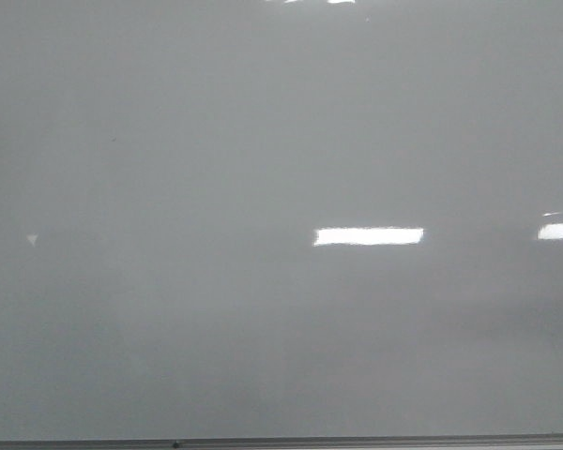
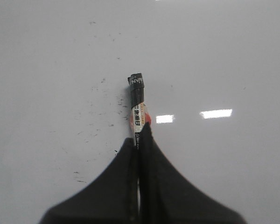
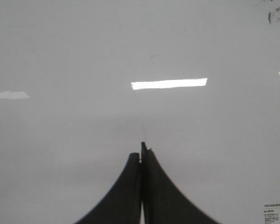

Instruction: Write number 7 on whiteboard

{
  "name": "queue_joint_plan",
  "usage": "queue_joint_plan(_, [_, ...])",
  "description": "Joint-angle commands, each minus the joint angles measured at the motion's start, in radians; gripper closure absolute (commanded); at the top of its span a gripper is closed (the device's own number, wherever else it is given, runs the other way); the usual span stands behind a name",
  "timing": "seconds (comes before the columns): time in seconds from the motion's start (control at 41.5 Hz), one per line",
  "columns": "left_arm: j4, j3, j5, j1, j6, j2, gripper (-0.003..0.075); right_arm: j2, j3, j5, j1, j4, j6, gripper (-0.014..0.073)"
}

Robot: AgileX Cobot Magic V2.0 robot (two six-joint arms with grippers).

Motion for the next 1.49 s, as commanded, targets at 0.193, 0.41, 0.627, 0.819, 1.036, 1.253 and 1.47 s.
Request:
queue_joint_plan(0.193, [-0.005,0.006,-0.077,0.003,-0.005,-0.002,0.0741,-0.005,-0.004,-0.086,-0.008,-0.004,-0.004,0.0662])
queue_joint_plan(0.41, [-0.005,0.006,-0.077,0.003,-0.005,-0.002,0.0741,-0.005,-0.004,-0.086,-0.008,-0.004,-0.004,0.0662])
queue_joint_plan(0.627, [0.008,0.006,-0.077,0.003,0.0,-0.002,0.0741,-0.005,-0.004,-0.086,-0.008,-0.004,-0.004,0.0662])
queue_joint_plan(0.819, [0.008,0.006,-0.077,0.003,0.0,-0.002,0.0741,-0.005,-0.004,-0.086,-0.008,-0.004,-0.004,0.0662])
queue_joint_plan(1.036, [0.008,0.004,-0.103,0.003,0.0,-0.002,0.0741,-0.005,-0.004,-0.086,-0.008,-0.004,-0.004,0.0662])
queue_joint_plan(1.253, [0.008,0.004,-0.133,0.003,0.0,-0.002,0.0741,-0.005,-0.004,-0.092,-0.008,-0.004,-0.004,0.0662])
queue_joint_plan(1.47, [-0.038,-0.036,-0.263,0.004,-0.015,-0.002,0.0741,-0.005,-0.051,-0.128,-0.008,-0.004,-0.004,0.0662])
